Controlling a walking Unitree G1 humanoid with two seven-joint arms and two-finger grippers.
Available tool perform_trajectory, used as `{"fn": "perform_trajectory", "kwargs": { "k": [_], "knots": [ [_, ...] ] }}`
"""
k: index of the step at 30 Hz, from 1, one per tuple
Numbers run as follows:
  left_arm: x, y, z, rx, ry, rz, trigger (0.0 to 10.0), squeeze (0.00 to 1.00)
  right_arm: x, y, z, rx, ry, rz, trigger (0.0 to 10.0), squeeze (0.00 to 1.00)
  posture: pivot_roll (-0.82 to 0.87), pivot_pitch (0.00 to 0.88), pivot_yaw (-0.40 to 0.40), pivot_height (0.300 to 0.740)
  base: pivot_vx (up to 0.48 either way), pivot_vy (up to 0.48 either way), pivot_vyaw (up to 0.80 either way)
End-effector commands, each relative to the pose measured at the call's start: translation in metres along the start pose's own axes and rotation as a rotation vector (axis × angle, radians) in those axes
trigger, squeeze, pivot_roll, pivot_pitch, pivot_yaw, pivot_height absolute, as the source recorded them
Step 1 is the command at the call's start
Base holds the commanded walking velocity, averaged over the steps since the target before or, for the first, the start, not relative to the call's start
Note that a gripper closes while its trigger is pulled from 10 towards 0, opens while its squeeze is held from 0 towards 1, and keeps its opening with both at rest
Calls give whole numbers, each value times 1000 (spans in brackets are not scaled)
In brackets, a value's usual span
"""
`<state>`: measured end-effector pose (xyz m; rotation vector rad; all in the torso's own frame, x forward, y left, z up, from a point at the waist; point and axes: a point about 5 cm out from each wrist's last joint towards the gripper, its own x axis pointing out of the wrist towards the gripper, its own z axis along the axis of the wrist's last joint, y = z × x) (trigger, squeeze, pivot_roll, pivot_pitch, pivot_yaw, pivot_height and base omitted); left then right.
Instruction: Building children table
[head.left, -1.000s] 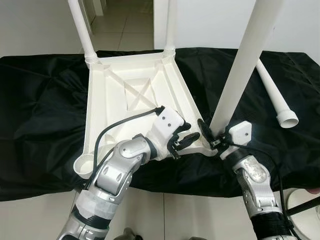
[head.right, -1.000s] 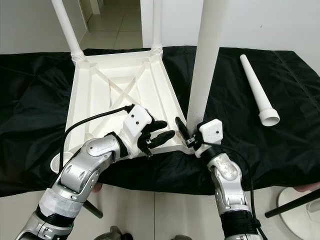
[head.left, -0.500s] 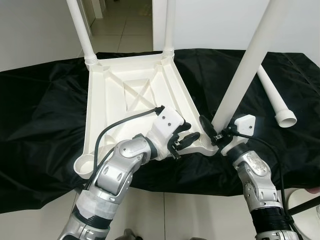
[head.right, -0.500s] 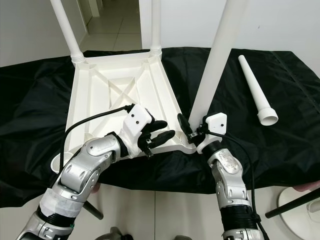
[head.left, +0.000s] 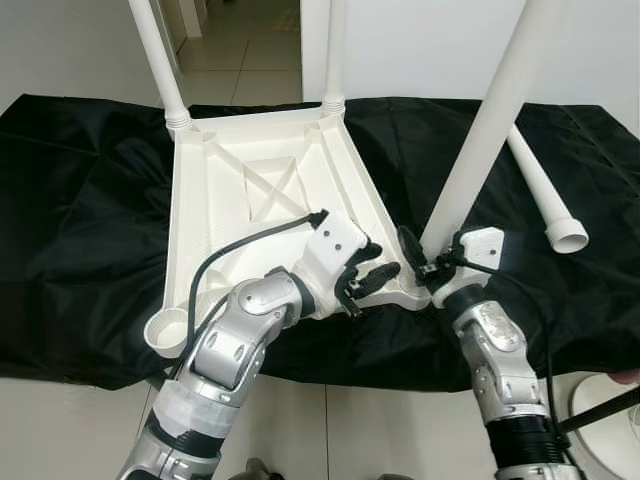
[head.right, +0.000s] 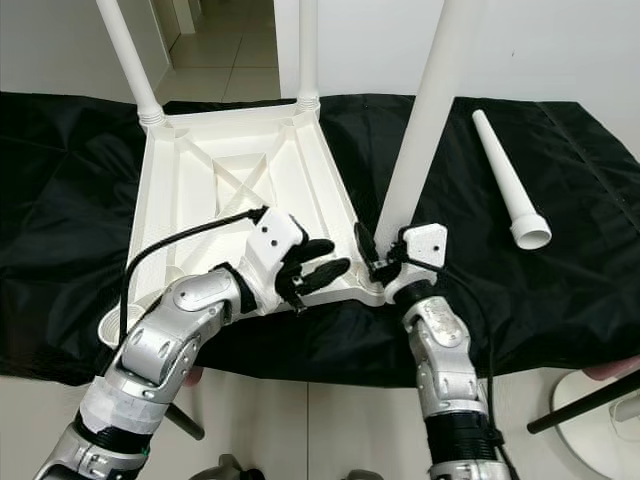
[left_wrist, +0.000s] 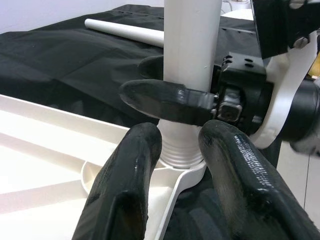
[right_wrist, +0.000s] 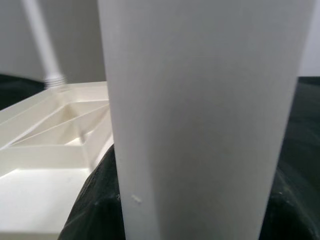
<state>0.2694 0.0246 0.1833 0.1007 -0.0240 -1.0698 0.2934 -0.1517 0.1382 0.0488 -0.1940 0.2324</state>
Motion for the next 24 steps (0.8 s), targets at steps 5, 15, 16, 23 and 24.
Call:
{"fn": "perform_trajectory", "kwargs": {
  "k": [5,15,16,23,24],
  "knots": [
    [-1,5,4,19,-3,87,10000,0,-4,22,-21,-11,101,-130,10000,0,-31,14,58,740,0,0,0],
    [0,5,4,15,-9,94,10000,0,-9,36,-19,-9,67,-172,10000,0,-37,9,52,740,0,0,0],
    [0,5,4,15,-9,94,10000,0,-9,36,-19,-9,67,-172,10000,0,-37,9,52,740,0,0,0],
    [2,5,5,15,-15,92,10000,0,-10,35,-17,-30,68,-197,10000,0,-39,5,50,740,0,0,0],
    [2,4,5,15,-15,91,10000,0,-11,35,-17,-33,65,-197,10000,0,-42,2,49,740,0,0,0]
  ]
}}
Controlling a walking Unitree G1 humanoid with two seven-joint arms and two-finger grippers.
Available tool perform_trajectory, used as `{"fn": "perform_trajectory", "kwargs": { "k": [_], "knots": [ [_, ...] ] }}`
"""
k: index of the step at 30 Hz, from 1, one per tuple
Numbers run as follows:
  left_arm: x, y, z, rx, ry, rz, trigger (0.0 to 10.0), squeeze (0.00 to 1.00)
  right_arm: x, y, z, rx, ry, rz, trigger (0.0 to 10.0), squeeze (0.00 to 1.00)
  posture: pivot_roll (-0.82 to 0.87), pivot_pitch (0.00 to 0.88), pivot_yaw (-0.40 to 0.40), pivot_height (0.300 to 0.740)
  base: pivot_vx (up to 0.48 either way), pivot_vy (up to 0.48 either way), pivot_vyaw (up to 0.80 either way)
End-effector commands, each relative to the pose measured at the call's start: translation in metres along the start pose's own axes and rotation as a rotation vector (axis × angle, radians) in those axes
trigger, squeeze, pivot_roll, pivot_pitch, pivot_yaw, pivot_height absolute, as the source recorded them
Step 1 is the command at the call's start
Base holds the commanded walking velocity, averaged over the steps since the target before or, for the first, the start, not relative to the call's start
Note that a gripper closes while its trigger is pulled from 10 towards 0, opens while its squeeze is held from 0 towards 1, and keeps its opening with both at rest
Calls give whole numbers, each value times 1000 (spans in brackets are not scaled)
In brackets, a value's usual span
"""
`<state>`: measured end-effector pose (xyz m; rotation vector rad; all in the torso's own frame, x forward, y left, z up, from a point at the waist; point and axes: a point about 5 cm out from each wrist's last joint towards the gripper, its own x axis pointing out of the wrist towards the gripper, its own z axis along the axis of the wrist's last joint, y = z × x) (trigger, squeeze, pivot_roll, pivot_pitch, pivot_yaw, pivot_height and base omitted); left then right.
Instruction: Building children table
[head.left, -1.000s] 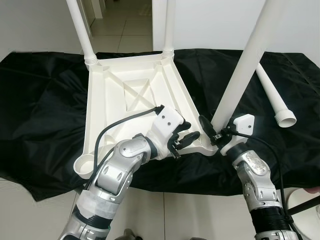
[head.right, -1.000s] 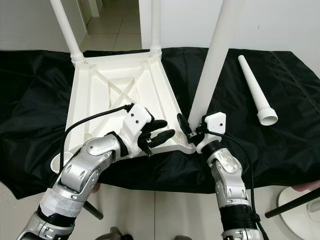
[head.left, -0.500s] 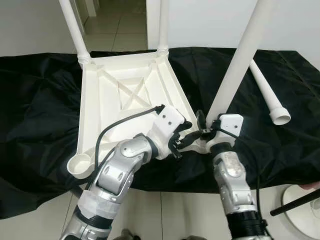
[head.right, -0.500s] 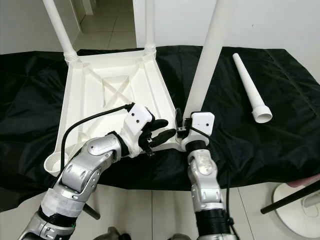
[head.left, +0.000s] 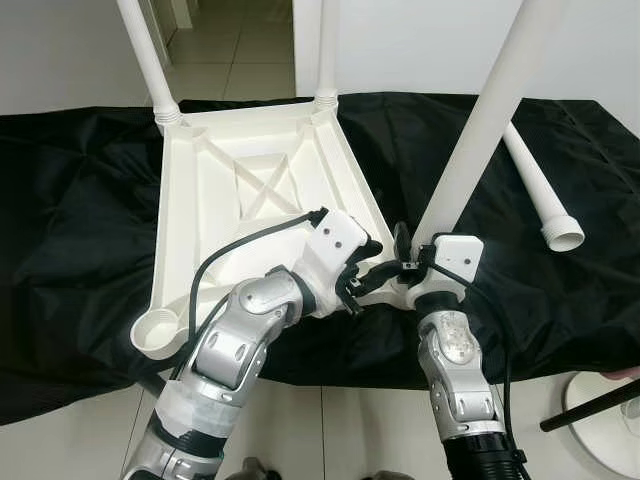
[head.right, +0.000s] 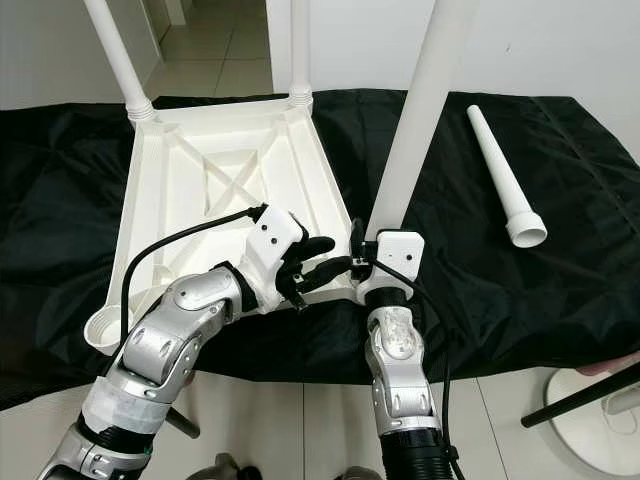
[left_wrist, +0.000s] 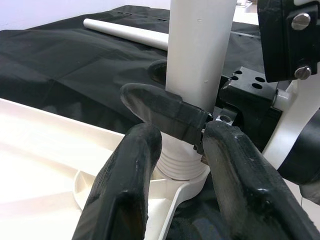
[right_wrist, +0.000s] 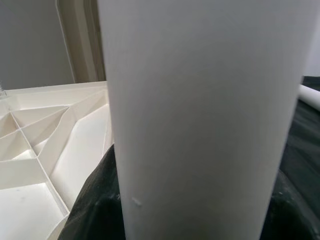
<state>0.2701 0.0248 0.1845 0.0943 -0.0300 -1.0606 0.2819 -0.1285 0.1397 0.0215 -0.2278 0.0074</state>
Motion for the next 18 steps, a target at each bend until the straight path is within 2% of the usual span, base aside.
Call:
{"fn": "perform_trajectory", "kwargs": {
  "k": [1,12,13,18],
  "knots": [
    [2,3,4,18,-8,81,10000,0,-8,10,-18,9,101,25,10000,0,-42,2,49,740,0,0,0],
    [3,2,3,17,-10,77,10000,0,-10,8,-19,1,99,18,10000,0,-41,0,46,740,0,0,0],
    [3,2,3,18,-10,75,10000,0,-9,7,-18,14,91,22,10000,1000,-42,0,46,740,0,0,0],
    [4,2,3,21,-11,72,10000,0,-6,2,-10,47,38,27,10000,1000,-41,0,45,740,0,0,0]
  ]
}}
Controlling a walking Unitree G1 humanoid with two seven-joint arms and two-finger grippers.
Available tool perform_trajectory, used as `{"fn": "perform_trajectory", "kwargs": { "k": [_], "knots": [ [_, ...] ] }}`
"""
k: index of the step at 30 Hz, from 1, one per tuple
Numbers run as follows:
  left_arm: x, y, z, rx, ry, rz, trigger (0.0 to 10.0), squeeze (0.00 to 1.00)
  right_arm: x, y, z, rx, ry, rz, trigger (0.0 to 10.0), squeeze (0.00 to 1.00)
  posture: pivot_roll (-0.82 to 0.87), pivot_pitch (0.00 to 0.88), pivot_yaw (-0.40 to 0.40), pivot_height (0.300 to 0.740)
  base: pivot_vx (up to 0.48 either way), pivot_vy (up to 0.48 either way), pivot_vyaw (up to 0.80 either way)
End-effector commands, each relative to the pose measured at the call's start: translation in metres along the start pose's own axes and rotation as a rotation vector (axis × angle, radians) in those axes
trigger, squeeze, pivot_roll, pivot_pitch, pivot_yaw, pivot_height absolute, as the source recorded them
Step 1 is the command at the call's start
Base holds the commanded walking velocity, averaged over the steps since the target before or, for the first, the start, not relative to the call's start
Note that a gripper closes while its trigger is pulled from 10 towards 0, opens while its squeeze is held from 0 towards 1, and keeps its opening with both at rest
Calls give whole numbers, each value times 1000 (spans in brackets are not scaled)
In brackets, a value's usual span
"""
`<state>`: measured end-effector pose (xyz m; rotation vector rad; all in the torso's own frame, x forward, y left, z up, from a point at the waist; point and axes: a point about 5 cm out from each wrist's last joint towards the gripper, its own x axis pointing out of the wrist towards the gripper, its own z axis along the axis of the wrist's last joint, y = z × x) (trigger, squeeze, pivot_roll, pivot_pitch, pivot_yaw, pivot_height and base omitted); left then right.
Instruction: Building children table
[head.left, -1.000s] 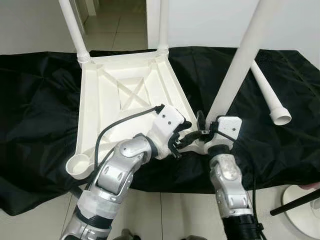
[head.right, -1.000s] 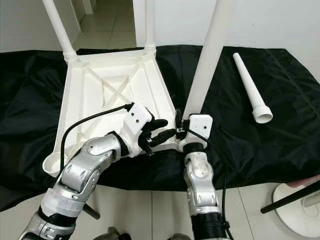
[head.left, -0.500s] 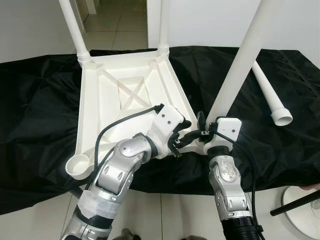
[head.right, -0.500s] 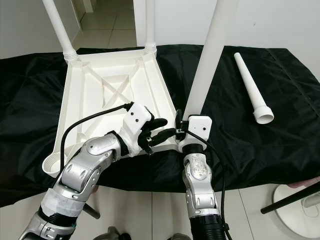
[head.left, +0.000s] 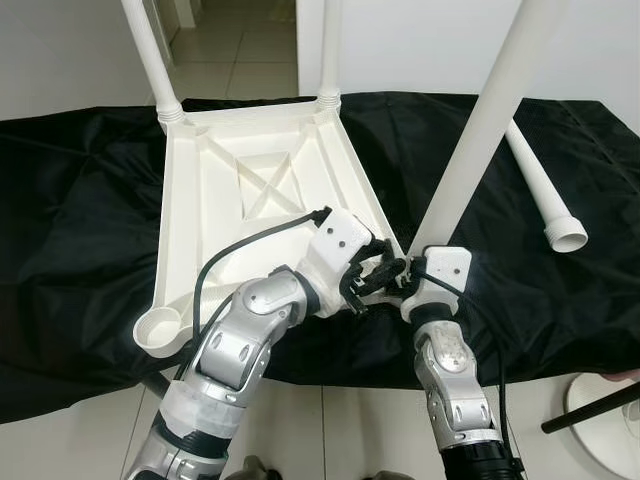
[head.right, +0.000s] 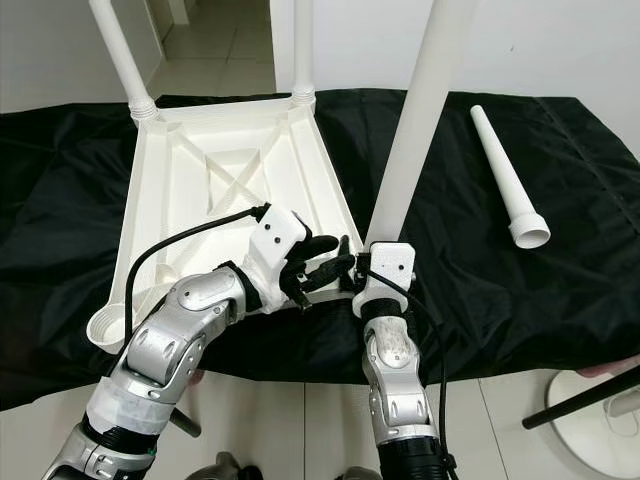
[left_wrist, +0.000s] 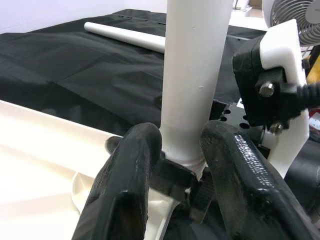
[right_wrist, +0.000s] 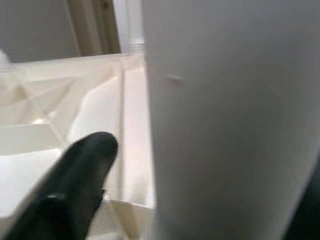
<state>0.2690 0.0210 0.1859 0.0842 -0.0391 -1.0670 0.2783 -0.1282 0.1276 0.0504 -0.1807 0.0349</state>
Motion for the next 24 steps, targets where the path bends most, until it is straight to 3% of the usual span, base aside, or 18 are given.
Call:
{"fn": "perform_trajectory", "kwargs": {
  "k": [1,2,3,4,13,24],
  "knots": [
    [1,5,2,25,1,77,10000,0,2,-1,4,16,-24,6,10000,1000,-43,0,46,740,0,0,0],
    [2,4,2,26,1,76,10000,0,4,-4,6,13,-34,14,10000,714,-43,0,46,740,0,0,0],
    [2,4,2,26,1,76,10000,0,4,-4,6,13,-34,14,10000,714,-43,0,46,740,0,0,0],
    [2,4,2,25,1,74,10000,0,6,-7,9,11,-47,33,10000,0,-47,0,46,740,0,0,0],
    [3,3,2,26,-3,71,10000,0,15,-20,22,-9,-81,166,10000,0,-47,0,45,740,0,0,0],
    [3,0,3,30,2,44,10000,0,18,-39,27,-70,-36,381,10000,0,-48,0,48,740,0,0,0]
  ]
}}
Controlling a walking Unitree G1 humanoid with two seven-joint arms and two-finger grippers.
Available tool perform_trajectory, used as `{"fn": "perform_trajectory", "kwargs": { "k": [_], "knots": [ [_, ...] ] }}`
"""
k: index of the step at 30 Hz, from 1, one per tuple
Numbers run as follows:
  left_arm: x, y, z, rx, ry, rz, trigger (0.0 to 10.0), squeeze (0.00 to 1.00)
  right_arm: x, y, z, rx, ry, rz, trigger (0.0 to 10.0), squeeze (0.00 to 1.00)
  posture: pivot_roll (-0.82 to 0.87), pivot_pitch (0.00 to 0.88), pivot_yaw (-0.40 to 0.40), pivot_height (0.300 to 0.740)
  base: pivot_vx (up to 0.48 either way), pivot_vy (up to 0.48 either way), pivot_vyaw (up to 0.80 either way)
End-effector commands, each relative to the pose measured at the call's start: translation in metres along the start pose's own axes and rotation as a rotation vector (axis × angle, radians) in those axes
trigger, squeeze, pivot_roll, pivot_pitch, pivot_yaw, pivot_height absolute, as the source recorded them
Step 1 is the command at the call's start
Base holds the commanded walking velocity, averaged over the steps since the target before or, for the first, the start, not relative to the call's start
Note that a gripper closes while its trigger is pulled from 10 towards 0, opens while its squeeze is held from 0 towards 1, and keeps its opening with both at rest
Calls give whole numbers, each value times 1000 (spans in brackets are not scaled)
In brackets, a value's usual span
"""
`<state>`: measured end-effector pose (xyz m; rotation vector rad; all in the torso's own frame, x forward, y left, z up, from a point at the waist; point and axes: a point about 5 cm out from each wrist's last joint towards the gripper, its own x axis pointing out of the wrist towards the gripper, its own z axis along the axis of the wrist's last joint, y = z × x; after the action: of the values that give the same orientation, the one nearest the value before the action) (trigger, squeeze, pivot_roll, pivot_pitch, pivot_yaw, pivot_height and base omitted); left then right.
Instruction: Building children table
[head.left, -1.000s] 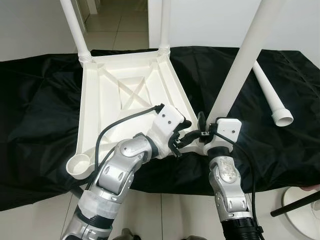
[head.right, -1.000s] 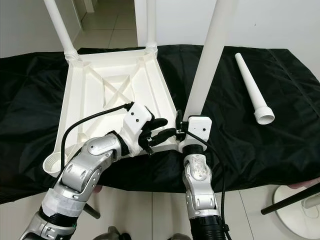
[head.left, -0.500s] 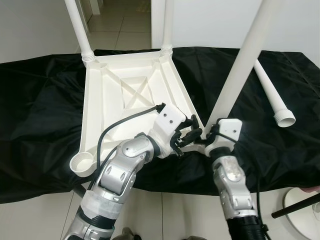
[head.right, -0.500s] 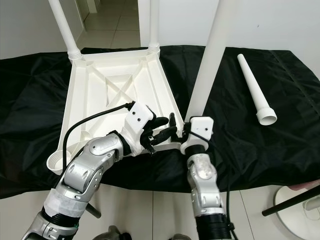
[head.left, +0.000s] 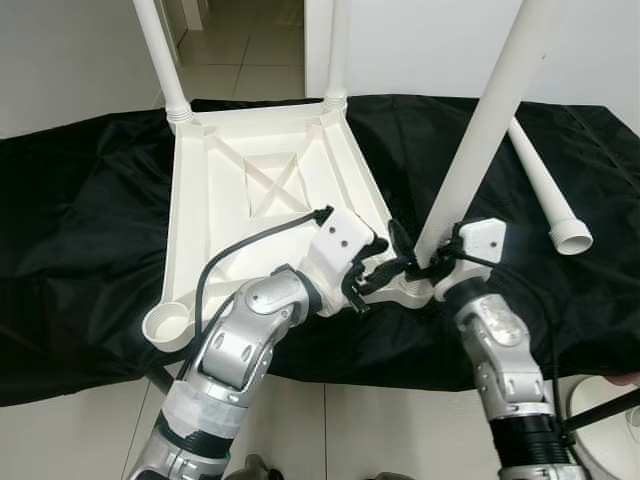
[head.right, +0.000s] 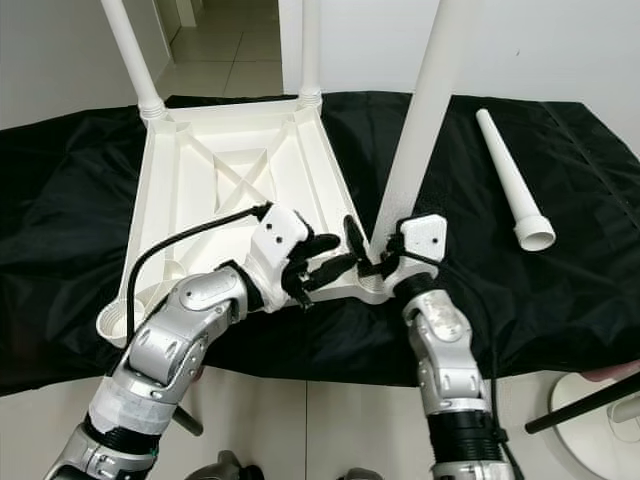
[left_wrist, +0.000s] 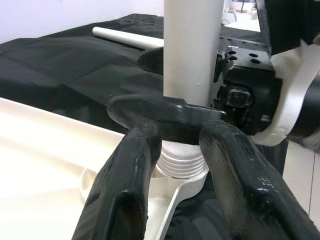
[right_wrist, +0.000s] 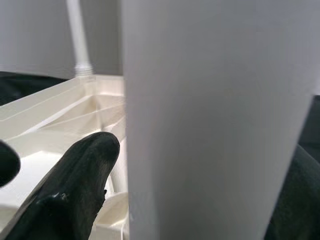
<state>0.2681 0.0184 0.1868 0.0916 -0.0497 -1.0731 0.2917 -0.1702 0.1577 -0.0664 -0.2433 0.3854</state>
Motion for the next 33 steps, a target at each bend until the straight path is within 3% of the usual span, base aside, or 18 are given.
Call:
{"fn": "perform_trajectory", "kwargs": {
  "k": [1,9,10,11,12,13,14,17,18,28,29,32,33],
  "knots": [
    [1,-1,1,24,11,28,10000,0,1,0,-3,15,30,50,10000,0,-53,0,51,740,0,0,0],
    [1,-7,-1,37,22,-11,10000,0,-3,-10,-6,3,89,186,10000,0,-53,0,50,740,0,0,0],
    [1,-6,-1,39,23,-7,10000,0,-3,-13,-6,-3,105,221,8980,0,-52,0,55,740,0,0,0],
    [1,-6,-1,39,23,-7,10000,0,-3,-13,-6,-3,105,221,8980,0,-52,0,55,740,0,0,0],
    [1,-6,-1,40,24,-3,10000,0,-4,-15,-7,-11,117,244,4941,0,-51,0,56,740,0,0,0],
    [1,-5,-1,41,24,0,10000,0,-4,-17,-7,-23,128,262,3765,0,-51,0,56,740,0,0,0],
    [1,-4,0,42,24,4,10000,0,-4,-20,-8,-34,138,277,1255,0,-51,0,58,740,0,0,0],
    [1,-3,0,43,24,6,10000,0,-4,-21,-8,-40,144,285,1255,0,-51,0,58,740,0,0,0],
    [1,-2,0,45,25,11,10000,0,-4,-26,-8,-49,155,301,0,0,-48,0,62,740,0,0,0],
    [0,0,1,46,26,21,10000,0,-4,-33,-10,-44,184,310,0,0,-48,0,62,740,0,0,0],
    [0,0,1,47,26,23,10000,0,-3,-31,-10,-36,194,319,10000,0,-43,1,59,740,0,0,0],
    [0,0,1,46,25,24,10000,0,-4,-29,-12,-6,209,328,10000,0,-43,1,59,740,0,0,0],
    [-1,0,2,43,24,27,10000,0,-3,-27,-17,54,245,321,10000,0,-42,2,58,740,0,0,0]
  ]
}}
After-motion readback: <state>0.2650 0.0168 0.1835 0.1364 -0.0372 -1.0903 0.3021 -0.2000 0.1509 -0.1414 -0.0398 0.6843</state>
